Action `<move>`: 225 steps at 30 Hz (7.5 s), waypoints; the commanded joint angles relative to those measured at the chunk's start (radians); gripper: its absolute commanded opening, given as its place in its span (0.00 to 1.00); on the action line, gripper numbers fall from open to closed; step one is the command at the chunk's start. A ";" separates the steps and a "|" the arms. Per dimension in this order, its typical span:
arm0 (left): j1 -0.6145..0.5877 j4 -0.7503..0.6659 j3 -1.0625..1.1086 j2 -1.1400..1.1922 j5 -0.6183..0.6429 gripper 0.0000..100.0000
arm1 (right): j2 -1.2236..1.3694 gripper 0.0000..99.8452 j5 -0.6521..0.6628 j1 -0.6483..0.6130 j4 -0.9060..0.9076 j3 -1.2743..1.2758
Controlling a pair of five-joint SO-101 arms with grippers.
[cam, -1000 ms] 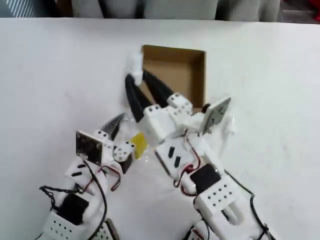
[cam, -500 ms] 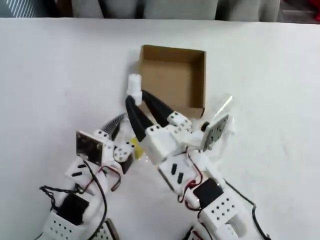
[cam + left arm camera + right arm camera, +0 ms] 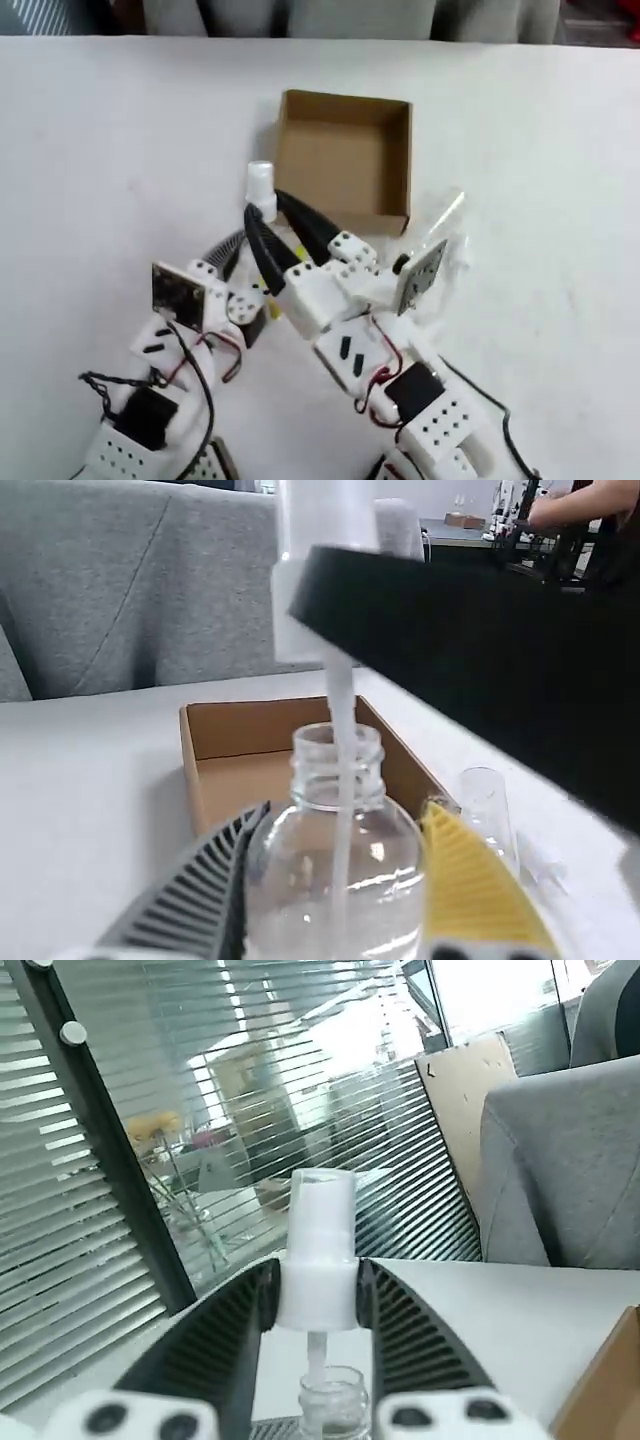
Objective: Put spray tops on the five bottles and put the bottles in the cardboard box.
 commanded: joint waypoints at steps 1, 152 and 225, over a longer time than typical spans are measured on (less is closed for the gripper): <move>-0.001 -0.028 -0.008 -0.008 0.008 0.02 | -0.013 0.02 0.028 -0.022 0.004 -0.008; -0.076 -0.842 -0.430 1.013 -0.002 0.02 | -0.024 0.02 0.100 0.081 0.124 0.157; -0.127 -1.382 -0.993 2.035 -0.114 0.02 | -0.561 0.02 0.149 0.481 0.757 0.298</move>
